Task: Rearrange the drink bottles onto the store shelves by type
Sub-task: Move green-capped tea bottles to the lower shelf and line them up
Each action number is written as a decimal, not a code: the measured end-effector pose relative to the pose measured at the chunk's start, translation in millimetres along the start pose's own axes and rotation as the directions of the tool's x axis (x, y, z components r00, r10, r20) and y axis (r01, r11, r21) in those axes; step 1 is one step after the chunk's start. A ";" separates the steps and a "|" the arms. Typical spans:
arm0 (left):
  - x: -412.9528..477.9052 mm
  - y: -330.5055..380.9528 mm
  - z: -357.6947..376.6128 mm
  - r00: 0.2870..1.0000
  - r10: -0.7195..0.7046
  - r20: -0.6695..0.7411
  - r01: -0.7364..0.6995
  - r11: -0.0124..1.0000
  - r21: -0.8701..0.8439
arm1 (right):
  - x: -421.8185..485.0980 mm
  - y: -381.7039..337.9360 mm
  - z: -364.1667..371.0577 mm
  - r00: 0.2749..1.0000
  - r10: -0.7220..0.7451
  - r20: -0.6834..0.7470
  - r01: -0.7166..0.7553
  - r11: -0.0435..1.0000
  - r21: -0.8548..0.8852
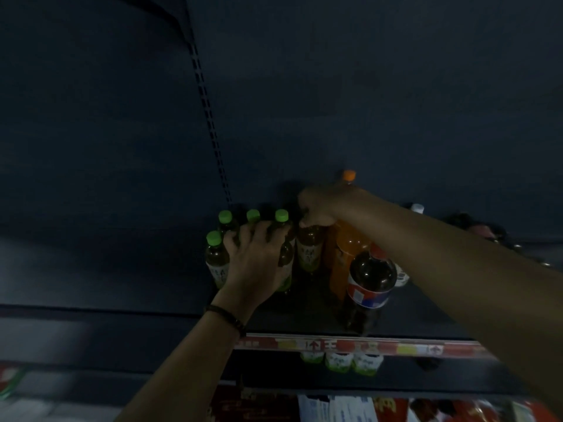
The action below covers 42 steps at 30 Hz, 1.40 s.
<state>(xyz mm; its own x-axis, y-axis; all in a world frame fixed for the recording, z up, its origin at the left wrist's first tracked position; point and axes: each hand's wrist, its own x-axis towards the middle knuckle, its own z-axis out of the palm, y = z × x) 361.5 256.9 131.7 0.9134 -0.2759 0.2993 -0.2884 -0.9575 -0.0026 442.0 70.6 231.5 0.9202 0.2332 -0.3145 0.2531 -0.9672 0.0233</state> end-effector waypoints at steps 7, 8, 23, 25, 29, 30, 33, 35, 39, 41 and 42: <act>-53.5 41.6 -40.0 0.959 -0.054 -0.278 -0.034 0.953 -0.300 | -89.4 25.2 -2.2 0.856 -0.047 -0.515 0.260 0.900 0.350; -64.1 47.8 -39.6 0.956 -0.040 -0.292 -0.070 0.932 -0.355 | -111.5 28.0 9.1 0.807 0.003 -0.590 0.292 0.867 0.403; -191.8 209.8 83.3 0.821 0.478 0.311 -0.025 0.575 -0.818 | -309.8 66.7 325.3 0.765 0.642 -0.060 -0.403 0.548 0.733; -195.1 233.1 92.9 0.773 0.510 0.378 -0.012 0.608 -0.794 | -323.8 84.8 344.1 0.757 0.653 0.012 -0.442 0.499 0.746; -185.6 290.0 114.6 0.697 0.502 0.512 0.017 0.702 -0.712 | -337.8 146.3 378.6 0.750 0.651 0.113 -0.482 0.423 0.767; -181.5 307.4 121.1 0.693 0.486 0.532 0.031 0.718 -0.696 | -339.6 167.3 388.4 0.744 0.657 0.121 -0.497 0.424 0.757; -170.4 368.2 145.8 0.697 0.427 0.576 0.062 0.764 -0.642 | -340.4 239.8 416.9 0.715 0.688 0.123 -0.536 0.426 0.729; -162.3 413.8 167.1 0.692 0.376 0.617 0.109 0.790 -0.604 | -334.9 287.8 436.2 0.742 0.656 0.135 -0.520 0.437 0.734; -152.5 498.7 231.3 0.668 0.305 0.679 0.160 0.833 -0.530 | -315.5 369.7 492.4 0.813 0.557 0.170 -0.473 0.460 0.752; -148.9 533.6 276.1 0.662 0.268 0.700 0.160 0.862 -0.481 | -299.5 405.5 532.0 0.831 0.525 0.182 -0.458 0.462 0.759; -147.0 548.0 301.0 0.661 0.255 0.706 0.156 0.873 -0.462 | -288.4 421.1 553.1 0.840 0.513 0.176 -0.444 0.464 0.766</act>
<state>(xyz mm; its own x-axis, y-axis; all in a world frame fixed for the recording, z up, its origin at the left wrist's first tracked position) 155.7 -252.6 -200.9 0.7326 -0.4861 -0.4764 -0.2419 -0.8402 0.4854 117.9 -459.9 -192.8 0.8503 -0.3182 -0.4191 -0.5200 -0.6300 -0.5768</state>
